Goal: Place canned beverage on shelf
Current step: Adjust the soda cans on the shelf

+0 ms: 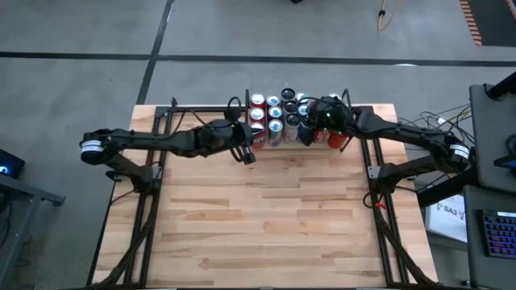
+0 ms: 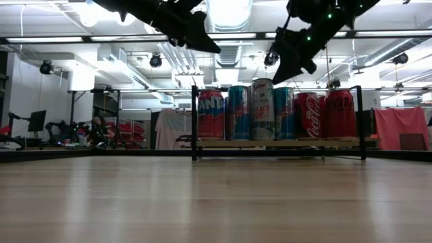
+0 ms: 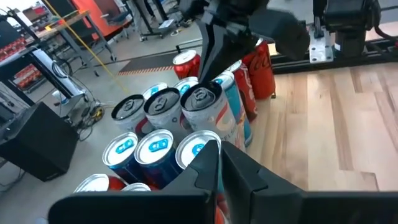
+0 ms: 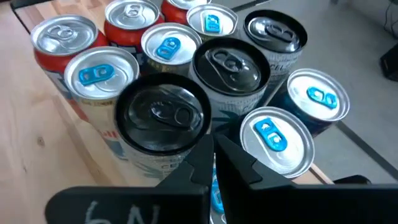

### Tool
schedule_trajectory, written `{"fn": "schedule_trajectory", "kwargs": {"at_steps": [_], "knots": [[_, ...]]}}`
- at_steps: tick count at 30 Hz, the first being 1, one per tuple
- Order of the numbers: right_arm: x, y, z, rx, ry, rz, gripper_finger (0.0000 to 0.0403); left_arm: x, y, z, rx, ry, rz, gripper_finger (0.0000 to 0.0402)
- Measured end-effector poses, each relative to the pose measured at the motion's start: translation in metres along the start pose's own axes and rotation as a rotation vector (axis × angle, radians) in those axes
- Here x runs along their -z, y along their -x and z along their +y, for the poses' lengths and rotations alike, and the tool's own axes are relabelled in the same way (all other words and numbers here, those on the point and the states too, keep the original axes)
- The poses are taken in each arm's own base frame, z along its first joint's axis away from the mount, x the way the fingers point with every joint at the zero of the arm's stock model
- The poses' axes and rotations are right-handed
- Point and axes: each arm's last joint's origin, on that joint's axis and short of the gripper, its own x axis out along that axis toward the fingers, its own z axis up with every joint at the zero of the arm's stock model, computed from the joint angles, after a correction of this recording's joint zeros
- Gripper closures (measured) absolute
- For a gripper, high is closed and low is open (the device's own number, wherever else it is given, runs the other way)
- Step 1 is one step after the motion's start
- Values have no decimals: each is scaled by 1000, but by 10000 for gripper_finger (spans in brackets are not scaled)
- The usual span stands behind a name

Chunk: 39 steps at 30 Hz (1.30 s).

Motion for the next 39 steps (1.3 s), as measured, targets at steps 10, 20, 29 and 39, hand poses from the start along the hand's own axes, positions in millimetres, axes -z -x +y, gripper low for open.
{"fn": "schedule_trajectory", "kwargs": {"at_steps": [10, 20, 29, 39], "knots": [[4, -9, 4, -35, -19, -11, 394, -2, 2, 1, -4, 5, -13, 401], [-12, 0, -3, 61, 8, -70, 394, -2, 2, 1, -6, 9, -11, 401], [-16, -19, -20, 111, 22, -38, 394, -4, 5, 3, -14, 11, -16, 402], [-13, -37, -18, 109, 50, -19, 394, -5, 8, 5, -15, 9, -19, 402]]}}
